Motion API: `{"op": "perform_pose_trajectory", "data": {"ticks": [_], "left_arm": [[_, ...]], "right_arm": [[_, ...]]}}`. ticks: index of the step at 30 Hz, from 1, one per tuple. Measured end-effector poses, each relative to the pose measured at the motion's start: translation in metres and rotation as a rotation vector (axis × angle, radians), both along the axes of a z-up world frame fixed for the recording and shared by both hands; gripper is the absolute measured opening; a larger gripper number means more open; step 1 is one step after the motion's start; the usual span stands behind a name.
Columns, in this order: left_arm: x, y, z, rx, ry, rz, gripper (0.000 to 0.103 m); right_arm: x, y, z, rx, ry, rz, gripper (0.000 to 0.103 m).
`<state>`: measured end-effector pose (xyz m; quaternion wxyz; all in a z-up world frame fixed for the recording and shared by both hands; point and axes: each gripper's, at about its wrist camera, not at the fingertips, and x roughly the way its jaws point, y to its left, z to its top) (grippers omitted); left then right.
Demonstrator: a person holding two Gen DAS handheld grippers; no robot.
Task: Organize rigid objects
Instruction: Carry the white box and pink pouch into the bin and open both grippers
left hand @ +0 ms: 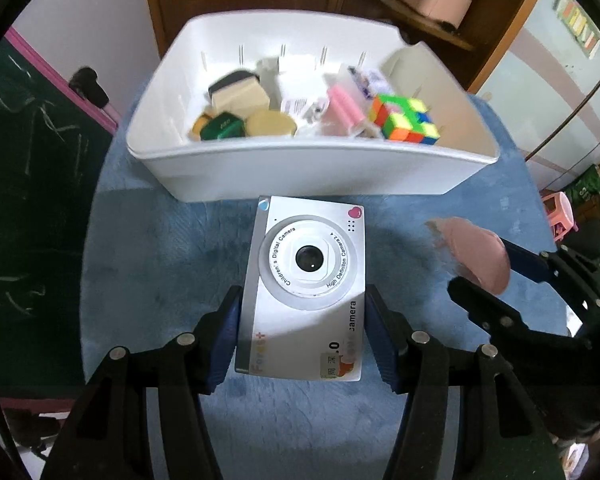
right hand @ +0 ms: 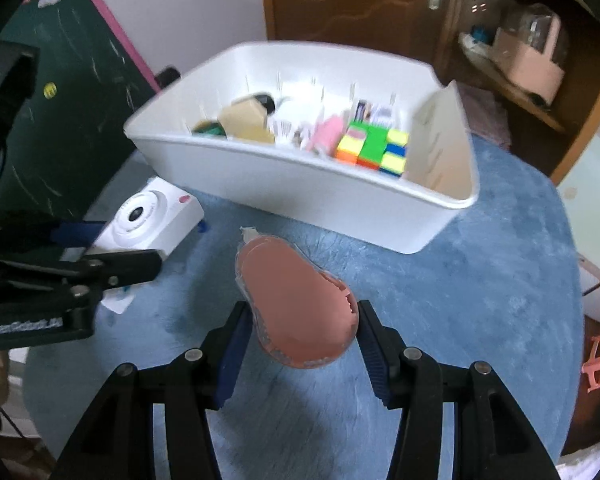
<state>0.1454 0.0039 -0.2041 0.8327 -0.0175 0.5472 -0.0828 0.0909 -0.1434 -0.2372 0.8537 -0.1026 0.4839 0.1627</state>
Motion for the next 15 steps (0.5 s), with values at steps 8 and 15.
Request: {"op": "perform_pose_trajectory", "data": {"ticks": [8,15], "left_arm": [[-0.025,-0.006,0.066,0.022,-0.1,0.002,0.062],[-0.022,-0.003,0.125,0.122,-0.18,0.024,0.062]], "right_arm": [[-0.03,-0.009,0.07,0.007,-0.118,-0.04,0.053],[-0.041,-0.017,0.136,0.02,-0.221,-0.07,0.053]]}}
